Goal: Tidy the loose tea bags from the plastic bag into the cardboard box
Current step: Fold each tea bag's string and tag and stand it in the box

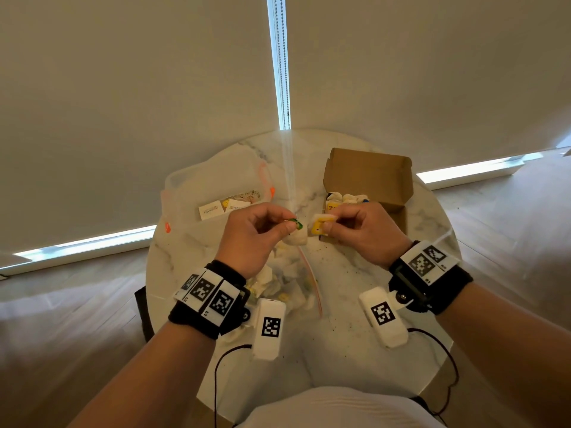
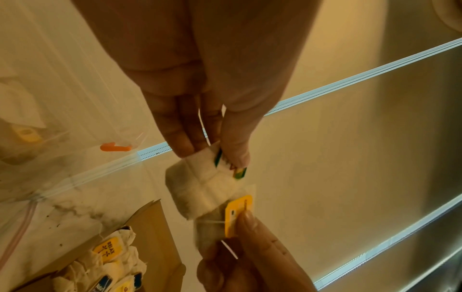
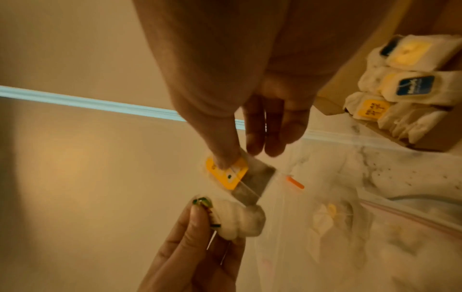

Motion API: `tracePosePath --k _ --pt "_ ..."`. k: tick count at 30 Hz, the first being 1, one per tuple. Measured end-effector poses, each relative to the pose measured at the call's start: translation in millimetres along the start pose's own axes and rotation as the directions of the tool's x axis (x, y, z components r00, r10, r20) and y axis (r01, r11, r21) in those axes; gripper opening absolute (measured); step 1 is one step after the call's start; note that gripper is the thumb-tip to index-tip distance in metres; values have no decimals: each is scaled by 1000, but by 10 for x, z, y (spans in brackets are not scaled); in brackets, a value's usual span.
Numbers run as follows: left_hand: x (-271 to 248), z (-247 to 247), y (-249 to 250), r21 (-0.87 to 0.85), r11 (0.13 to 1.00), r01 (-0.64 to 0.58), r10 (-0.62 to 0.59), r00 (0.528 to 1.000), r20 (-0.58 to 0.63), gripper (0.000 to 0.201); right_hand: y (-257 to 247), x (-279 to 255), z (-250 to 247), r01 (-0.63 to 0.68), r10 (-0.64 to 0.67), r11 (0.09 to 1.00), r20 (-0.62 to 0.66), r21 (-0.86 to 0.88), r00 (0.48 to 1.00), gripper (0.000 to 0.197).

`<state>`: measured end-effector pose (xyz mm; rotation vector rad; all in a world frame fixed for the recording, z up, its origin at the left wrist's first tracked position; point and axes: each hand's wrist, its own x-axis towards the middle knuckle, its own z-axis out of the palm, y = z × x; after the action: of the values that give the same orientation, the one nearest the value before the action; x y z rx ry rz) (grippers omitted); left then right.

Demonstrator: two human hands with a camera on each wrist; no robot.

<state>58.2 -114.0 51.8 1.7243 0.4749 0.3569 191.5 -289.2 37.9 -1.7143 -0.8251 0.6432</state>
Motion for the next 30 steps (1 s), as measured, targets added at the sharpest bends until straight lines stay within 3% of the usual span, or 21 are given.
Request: tracePosePath --k 3,8,13,20,25,30 --pt "24 -7 -3 -1 1000 6 -6 999 -49 20 -19 21 -43 76 -77 983 0 -167 997 6" --pt "83 6 4 9 1000 19 -18 994 -110 20 -186 -25 -74 124 -115 986 80 -113 990 16" --pt "62 79 93 -79 997 25 -27 999 -22 22 -221 -14 54 111 -110 994 24 -18 994 40" --pt "24 68 162 -304 948 97 -70 993 100 17 -189 -7 62 155 -154 988 -45 7 987 13" --pt "26 34 176 -159 987 33 -10 989 148 21 -162 8 65 154 -153 988 -87 8 984 9" --pt "68 101 141 -88 995 38 -31 997 72 17 -133 23 51 76 -71 991 -54 112 996 15"
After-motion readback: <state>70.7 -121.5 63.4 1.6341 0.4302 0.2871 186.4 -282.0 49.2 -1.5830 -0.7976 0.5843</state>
